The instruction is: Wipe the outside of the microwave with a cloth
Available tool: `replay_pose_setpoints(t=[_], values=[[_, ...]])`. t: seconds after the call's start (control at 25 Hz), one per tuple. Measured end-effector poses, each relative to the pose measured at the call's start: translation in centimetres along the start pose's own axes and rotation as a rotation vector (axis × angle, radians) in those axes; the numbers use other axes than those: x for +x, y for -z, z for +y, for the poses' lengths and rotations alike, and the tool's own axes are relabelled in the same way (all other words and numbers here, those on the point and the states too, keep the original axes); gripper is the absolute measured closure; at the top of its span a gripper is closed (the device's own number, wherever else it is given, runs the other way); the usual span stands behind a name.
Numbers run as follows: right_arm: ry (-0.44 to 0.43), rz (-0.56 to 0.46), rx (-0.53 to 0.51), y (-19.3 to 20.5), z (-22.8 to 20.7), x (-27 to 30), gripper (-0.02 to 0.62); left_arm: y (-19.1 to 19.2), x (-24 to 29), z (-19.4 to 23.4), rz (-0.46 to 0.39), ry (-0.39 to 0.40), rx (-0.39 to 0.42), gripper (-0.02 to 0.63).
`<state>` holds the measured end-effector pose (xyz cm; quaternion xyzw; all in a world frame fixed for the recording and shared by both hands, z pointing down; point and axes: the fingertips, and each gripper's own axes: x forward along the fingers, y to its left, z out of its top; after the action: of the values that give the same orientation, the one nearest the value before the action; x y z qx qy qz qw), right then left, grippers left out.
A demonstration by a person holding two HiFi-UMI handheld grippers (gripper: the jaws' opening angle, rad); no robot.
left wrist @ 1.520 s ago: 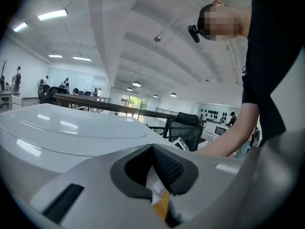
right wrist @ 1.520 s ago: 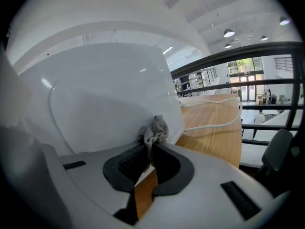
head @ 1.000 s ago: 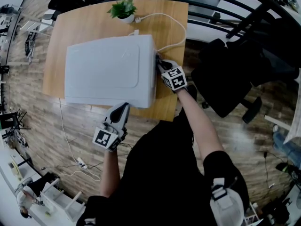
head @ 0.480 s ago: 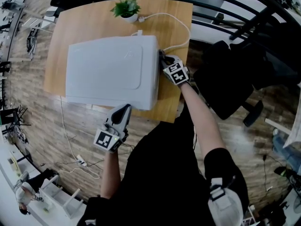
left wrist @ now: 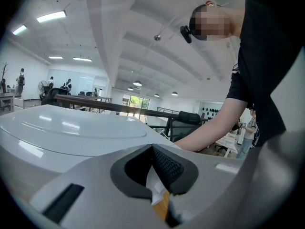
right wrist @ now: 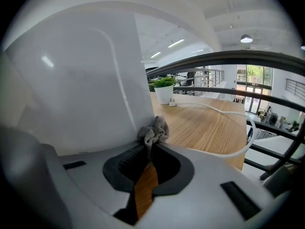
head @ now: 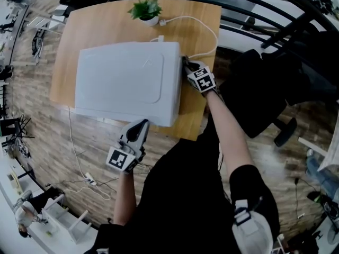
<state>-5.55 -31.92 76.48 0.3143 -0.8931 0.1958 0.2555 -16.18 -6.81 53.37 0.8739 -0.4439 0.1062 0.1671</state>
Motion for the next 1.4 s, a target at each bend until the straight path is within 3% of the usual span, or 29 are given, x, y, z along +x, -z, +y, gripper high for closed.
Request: replay_pose_setpoints(t=[0.36,1.4], values=[[-0.157,-0.077,0.212,0.6,0.4,-0.3,0.569,-0.1,0.0,0.1,-0.002,-0.008,-0.001,0.604],[-0.254,-0.040,0.296,5.7,7.4,-4.1,0.569,-0.2,0.0,-0.1,-0.014,0.022,0.027,0.604]])
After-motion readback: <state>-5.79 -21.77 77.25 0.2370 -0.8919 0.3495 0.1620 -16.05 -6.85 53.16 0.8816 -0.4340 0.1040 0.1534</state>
